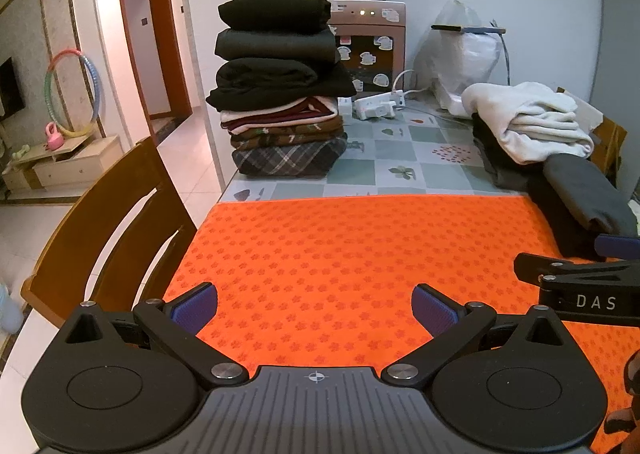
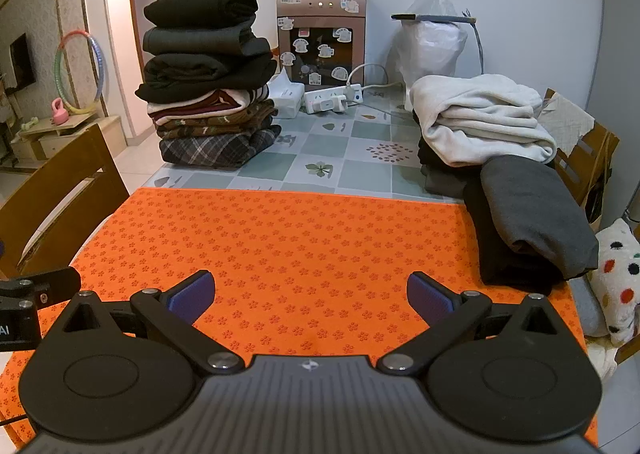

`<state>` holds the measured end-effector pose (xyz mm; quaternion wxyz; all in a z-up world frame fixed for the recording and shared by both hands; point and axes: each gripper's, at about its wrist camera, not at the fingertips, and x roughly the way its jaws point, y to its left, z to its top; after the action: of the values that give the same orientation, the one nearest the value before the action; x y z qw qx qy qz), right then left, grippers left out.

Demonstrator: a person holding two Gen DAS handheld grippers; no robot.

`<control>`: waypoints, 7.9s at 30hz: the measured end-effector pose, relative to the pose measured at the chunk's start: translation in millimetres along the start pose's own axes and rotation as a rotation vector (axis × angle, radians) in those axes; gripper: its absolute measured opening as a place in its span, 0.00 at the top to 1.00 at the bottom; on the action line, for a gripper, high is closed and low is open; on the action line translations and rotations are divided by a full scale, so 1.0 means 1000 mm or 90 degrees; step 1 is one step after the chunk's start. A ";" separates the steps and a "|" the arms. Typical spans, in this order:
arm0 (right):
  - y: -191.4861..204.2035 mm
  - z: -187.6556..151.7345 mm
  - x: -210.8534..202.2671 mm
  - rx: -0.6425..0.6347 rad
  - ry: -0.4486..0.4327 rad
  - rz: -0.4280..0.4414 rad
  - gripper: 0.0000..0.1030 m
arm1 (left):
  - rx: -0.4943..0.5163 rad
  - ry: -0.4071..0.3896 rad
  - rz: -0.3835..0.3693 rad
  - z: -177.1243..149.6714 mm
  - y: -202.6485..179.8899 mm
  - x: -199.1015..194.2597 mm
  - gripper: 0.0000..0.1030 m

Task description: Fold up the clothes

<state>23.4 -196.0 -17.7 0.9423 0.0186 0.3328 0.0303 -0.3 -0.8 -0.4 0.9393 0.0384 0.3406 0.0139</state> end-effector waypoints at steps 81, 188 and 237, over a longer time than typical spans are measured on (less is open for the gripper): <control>0.001 0.001 0.003 -0.004 0.004 0.009 0.00 | -0.002 0.017 0.002 0.000 -0.003 0.006 0.00; -0.315 0.019 0.118 0.372 0.022 -0.267 0.01 | 0.027 0.137 -0.085 0.008 -0.028 0.079 0.00; 0.004 -0.008 0.019 -0.229 0.164 0.308 0.91 | -0.021 0.127 -0.078 -0.006 0.013 0.065 0.06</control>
<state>33.0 -190.1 -36.0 0.8461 -0.0737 0.4244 0.3141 45.2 16.3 -45.6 0.9003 0.0003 0.4339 -0.0342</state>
